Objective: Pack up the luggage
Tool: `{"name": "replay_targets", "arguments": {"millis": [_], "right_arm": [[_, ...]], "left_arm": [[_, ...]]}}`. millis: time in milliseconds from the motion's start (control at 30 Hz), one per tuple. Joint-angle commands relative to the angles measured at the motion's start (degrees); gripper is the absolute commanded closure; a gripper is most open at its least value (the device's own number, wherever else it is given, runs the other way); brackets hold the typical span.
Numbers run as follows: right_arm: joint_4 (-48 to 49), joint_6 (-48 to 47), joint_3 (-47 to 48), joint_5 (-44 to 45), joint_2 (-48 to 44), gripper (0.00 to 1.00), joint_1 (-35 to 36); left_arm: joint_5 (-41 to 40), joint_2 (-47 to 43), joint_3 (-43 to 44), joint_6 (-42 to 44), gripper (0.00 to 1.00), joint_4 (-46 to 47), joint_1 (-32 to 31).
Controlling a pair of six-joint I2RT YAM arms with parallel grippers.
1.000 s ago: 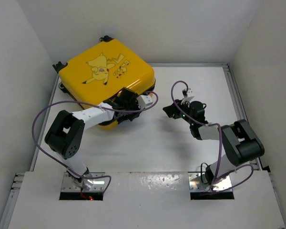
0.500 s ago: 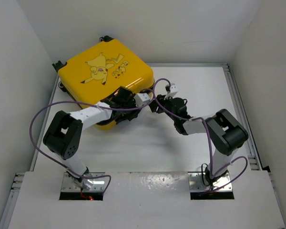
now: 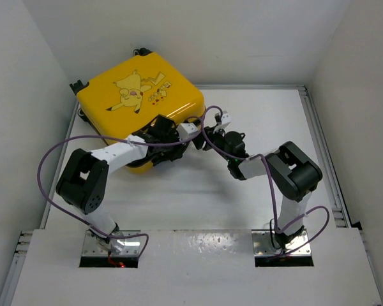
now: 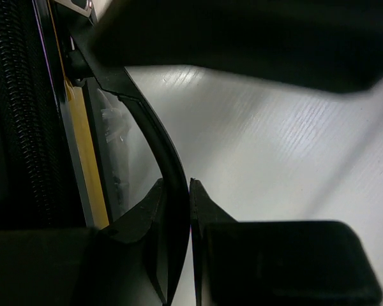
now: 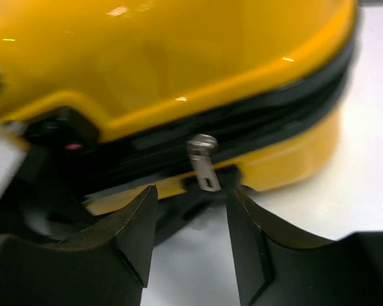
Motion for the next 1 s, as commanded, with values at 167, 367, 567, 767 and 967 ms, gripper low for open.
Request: {"name": "replay_targets", "arguments": {"millis": [167,367,567,767,967], "right_arm": [[5.93,-3.84,3.36,4.22,2.37,0.5,3.96],[5.49,-10.17,7.14,17.4,5.71,0.56,5.71],[10.31,-12.46,6.27,21.54,5.72,0.61,5.1],[11.55,-14.65,4.07,24.09,1.86,0.67,1.94],[11.91,-14.57,2.31,22.95,0.71,0.7,-1.93]], "left_arm": [[13.14,-2.16,3.04,-8.9,1.0,-2.05,1.92],[13.14,-2.16,2.52,-8.91,1.0,-2.58,2.45],[13.14,-2.69,1.37,-7.86,1.0,-3.11,2.45],[13.14,-2.69,1.37,-7.33,1.0,-3.63,3.5],[13.14,-2.16,1.37,-7.33,1.0,-3.63,3.5]]}}
